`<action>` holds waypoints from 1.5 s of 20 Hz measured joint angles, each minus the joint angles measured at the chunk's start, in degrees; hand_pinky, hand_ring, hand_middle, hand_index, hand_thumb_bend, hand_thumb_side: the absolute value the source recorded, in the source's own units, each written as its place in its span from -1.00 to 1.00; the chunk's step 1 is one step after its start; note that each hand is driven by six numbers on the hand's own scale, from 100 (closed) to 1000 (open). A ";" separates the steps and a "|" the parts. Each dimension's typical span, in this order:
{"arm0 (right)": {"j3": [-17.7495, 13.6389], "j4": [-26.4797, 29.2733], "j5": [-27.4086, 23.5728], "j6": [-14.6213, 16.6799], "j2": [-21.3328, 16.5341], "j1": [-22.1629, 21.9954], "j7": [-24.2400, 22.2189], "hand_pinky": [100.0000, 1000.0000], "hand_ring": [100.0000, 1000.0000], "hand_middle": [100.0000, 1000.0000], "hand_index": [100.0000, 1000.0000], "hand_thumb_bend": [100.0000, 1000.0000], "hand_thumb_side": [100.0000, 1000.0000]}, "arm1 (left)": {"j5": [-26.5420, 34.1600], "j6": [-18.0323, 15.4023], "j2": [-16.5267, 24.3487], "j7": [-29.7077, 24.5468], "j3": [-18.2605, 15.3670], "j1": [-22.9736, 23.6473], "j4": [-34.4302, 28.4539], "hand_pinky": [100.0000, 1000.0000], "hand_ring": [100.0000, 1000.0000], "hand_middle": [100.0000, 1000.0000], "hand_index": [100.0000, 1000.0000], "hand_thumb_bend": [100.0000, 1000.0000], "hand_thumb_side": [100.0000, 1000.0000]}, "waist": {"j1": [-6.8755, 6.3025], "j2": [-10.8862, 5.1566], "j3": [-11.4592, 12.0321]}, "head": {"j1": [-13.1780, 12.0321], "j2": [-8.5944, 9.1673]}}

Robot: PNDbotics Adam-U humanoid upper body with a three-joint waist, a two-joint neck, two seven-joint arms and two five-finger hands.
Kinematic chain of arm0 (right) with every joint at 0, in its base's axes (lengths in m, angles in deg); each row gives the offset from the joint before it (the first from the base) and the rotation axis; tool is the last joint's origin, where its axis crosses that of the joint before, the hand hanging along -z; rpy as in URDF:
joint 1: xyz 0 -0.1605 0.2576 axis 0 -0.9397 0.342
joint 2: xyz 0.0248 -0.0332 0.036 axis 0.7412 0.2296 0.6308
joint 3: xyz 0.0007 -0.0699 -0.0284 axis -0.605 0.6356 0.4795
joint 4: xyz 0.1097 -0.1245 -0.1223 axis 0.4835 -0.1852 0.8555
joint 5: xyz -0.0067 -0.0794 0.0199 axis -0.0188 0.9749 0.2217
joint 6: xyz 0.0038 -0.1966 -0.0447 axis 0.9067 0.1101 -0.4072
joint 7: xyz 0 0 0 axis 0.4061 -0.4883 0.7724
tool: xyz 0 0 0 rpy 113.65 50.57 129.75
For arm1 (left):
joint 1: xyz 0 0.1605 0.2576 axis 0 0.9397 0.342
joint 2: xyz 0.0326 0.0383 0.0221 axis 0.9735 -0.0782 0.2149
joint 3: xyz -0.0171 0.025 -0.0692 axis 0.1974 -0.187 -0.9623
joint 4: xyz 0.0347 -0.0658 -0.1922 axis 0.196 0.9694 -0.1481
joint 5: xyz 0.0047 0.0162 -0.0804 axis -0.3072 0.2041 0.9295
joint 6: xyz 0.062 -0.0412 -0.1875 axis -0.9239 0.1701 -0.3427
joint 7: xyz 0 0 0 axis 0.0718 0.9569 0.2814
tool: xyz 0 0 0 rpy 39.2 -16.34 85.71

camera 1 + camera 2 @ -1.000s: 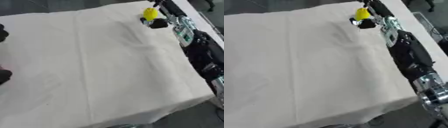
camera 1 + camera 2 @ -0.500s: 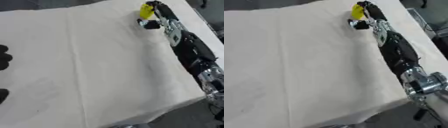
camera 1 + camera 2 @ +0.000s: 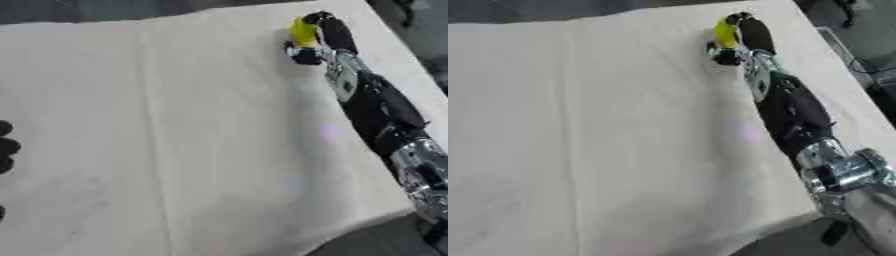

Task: Pick up the objects with one hand, pass them to the other hand, and then place them into the box on the other side of the table.

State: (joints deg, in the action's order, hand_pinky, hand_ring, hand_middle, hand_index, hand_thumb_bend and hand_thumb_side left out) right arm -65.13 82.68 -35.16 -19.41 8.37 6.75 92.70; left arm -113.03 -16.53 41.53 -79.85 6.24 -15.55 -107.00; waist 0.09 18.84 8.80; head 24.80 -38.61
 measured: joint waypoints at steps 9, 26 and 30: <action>-0.75 -1.44 0.40 -9.33 -0.82 -1.33 14.21 0.36 -0.29 -0.40 -0.23 -0.83 -0.86 | -0.01 -0.05 0.00 0.06 0.01 0.03 0.00 0.70 0.61 0.40 0.70 -1.00 -0.97 | 0.19 0.09 0.16 | 0.47 0.52; 9.68 38.46 -9.84 2.27 3.72 -16.72 14.42 0.38 -0.32 -0.48 -0.30 -0.88 -0.84 | 1.04 6.27 0.52 0.14 -1.79 5.28 -0.04 0.79 0.63 0.40 0.70 -1.00 -0.96 | 0.69 -4.55 -7.83 | -7.71 -4.01; 14.98 53.62 -12.13 5.59 7.57 -19.91 10.25 0.40 -0.32 -0.47 -0.30 -0.90 -0.83 | 1.87 8.91 0.64 -0.14 -2.25 5.65 -0.06 0.85 0.65 0.40 0.71 -1.00 -0.92 | 0.69 -5.71 -8.74 | -12.09 -5.14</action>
State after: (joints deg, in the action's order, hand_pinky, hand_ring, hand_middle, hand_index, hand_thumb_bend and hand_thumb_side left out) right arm -50.15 136.29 -47.29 -13.82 15.94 -13.16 102.95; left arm -111.16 -7.62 42.17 -79.99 3.99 -9.91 -107.07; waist 0.78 13.13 0.06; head 12.71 -43.75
